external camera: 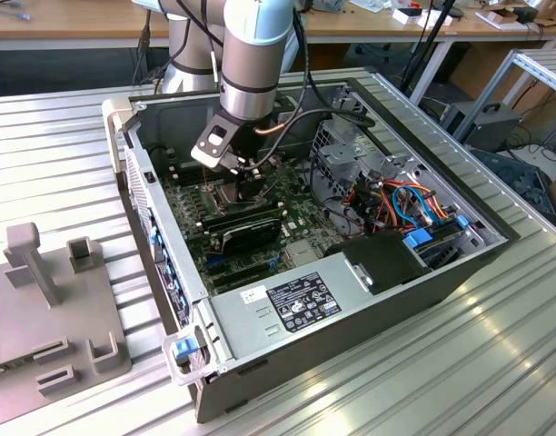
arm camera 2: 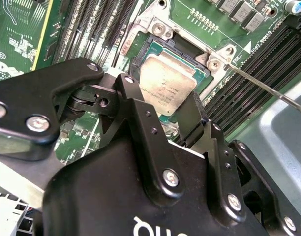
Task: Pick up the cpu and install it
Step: 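Place the cpu into insertion slot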
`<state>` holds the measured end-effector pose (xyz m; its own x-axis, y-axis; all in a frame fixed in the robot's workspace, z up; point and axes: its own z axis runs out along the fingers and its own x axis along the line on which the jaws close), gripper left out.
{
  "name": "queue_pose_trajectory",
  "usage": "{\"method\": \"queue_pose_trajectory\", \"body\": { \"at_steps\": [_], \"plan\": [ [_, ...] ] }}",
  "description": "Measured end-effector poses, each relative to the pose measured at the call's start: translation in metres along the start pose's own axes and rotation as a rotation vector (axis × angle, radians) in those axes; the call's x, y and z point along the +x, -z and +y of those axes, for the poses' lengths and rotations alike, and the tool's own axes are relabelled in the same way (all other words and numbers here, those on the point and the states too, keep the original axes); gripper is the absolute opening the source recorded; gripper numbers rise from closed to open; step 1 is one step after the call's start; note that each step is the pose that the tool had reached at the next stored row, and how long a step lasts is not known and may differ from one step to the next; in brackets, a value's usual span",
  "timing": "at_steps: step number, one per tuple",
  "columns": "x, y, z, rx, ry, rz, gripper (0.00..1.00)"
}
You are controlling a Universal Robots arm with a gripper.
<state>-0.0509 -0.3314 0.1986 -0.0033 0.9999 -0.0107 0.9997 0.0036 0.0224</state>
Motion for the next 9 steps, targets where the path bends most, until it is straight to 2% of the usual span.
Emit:
{"method": "queue_pose_trajectory", "body": {
  "at_steps": [9],
  "plan": [
    [0.0,-0.0014,0.0,0.0,0.0,0.0002,0.54]
  ]
}}
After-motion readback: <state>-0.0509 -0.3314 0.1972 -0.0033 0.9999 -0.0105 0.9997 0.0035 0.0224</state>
